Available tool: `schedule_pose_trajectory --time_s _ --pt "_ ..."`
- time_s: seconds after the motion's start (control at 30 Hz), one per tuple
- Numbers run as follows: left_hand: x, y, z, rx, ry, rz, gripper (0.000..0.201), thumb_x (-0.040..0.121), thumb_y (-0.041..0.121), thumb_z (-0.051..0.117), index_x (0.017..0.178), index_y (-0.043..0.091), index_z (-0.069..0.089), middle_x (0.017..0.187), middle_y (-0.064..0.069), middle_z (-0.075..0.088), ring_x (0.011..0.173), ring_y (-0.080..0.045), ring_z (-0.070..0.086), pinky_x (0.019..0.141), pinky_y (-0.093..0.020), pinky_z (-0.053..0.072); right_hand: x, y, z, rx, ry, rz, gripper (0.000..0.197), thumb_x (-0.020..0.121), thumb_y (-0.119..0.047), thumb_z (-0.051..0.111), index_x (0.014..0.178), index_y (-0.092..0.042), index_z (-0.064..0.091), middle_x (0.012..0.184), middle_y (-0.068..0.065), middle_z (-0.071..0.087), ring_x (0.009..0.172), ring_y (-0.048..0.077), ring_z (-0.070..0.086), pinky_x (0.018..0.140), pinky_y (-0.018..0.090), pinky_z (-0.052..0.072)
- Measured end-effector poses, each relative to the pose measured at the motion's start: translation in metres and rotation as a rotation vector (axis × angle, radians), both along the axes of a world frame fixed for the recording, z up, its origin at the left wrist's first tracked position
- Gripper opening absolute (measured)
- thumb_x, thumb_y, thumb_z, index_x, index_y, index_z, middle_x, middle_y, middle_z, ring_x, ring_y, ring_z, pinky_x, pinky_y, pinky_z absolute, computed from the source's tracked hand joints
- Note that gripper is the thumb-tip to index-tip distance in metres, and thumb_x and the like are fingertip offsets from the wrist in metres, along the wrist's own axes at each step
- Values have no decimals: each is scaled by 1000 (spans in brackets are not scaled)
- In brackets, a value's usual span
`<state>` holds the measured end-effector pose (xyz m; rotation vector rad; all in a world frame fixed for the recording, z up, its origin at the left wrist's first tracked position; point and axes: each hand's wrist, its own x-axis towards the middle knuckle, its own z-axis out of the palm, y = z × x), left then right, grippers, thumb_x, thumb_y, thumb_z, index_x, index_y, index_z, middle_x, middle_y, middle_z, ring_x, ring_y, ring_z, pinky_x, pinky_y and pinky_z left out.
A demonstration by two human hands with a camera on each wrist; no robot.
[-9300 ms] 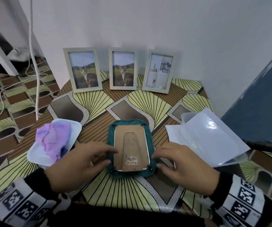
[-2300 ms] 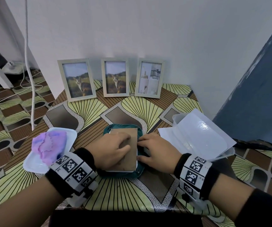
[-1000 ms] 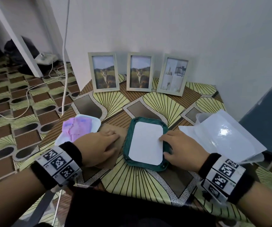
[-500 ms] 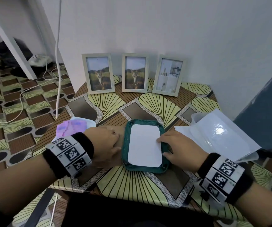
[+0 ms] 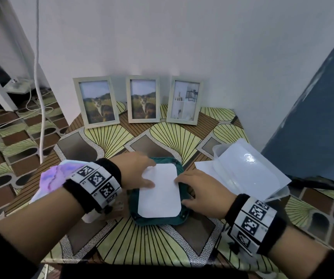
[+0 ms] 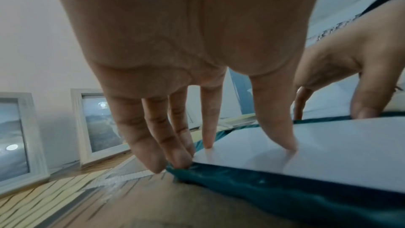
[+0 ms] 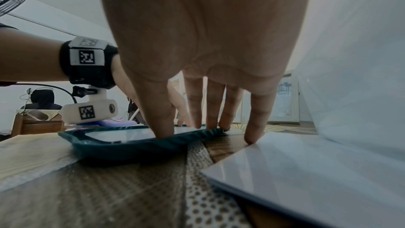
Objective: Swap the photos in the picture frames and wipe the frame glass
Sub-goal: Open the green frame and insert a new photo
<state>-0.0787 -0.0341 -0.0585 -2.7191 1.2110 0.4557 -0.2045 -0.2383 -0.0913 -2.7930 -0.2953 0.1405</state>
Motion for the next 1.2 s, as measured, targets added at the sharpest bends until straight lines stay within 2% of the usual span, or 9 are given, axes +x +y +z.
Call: schedule_pose_trajectory --time_s 0.13,0.23,0.43,0.53,0.7,0.83,0.93,1.07,1.2 --pt "13 -11 0 36 35 38 75 72 67 69 133 30 48 118 6 50 105 -16 50 93 -36 47 -1 -1 0 30 11 -18 61 84 -34 69 140 -20 49 141 -4 51 131 14 40 109 27 35" --pt "18 -13 -1 30 42 58 77 66 68 73 130 31 49 117 7 50 103 -15 50 91 -37 48 0 -3 1 82 -4 -26 50 84 -31 69 132 -19 58 131 -2 59 122 16 47 102 30 41" --pt "20 -12 -1 -50 62 101 71 60 66 78 117 32 53 108 10 52 97 -12 50 86 -33 48 4 -3 2 166 -23 -107 42 91 -34 63 131 -21 60 130 -6 61 121 13 49 101 25 40" --pt "18 -11 3 -153 56 122 66 56 59 83 107 32 50 102 11 55 93 -13 52 83 -37 50 4 -2 3 188 -10 -118 42 92 -35 63 131 -21 61 129 -6 62 119 12 51 99 24 40" --pt "9 -6 6 -292 7 155 61 60 48 84 103 35 42 97 13 58 89 -12 53 76 -35 50 2 -4 3 293 15 -184 41 91 -34 66 129 -22 63 122 -6 65 107 7 57 90 18 42" --pt "0 -1 8 -400 -10 150 58 64 41 84 107 37 44 101 15 55 93 -11 52 79 -32 49 2 -6 8 379 56 -232 45 90 -34 67 133 -20 60 119 -5 66 100 3 58 94 23 50" --pt "-4 3 16 -521 12 147 51 68 30 83 109 37 52 101 17 55 86 -6 54 75 -26 49 -3 -5 21 509 -47 -267 39 90 -27 68 128 -19 64 112 -12 67 99 -1 62 92 20 52" --pt "-15 13 29 -782 95 196 51 73 20 82 113 43 60 95 16 60 72 -2 57 61 -13 47 -25 -11 53 592 -320 -330 22 91 -26 67 113 -26 71 102 -19 70 99 -3 64 86 24 56" --pt "-30 16 47 -1067 244 183 49 78 7 78 111 42 66 91 13 61 71 -9 57 59 -22 53 -59 -32 78 459 -535 -389 18 89 -28 65 106 -29 73 96 -22 70 96 1 65 81 17 51"
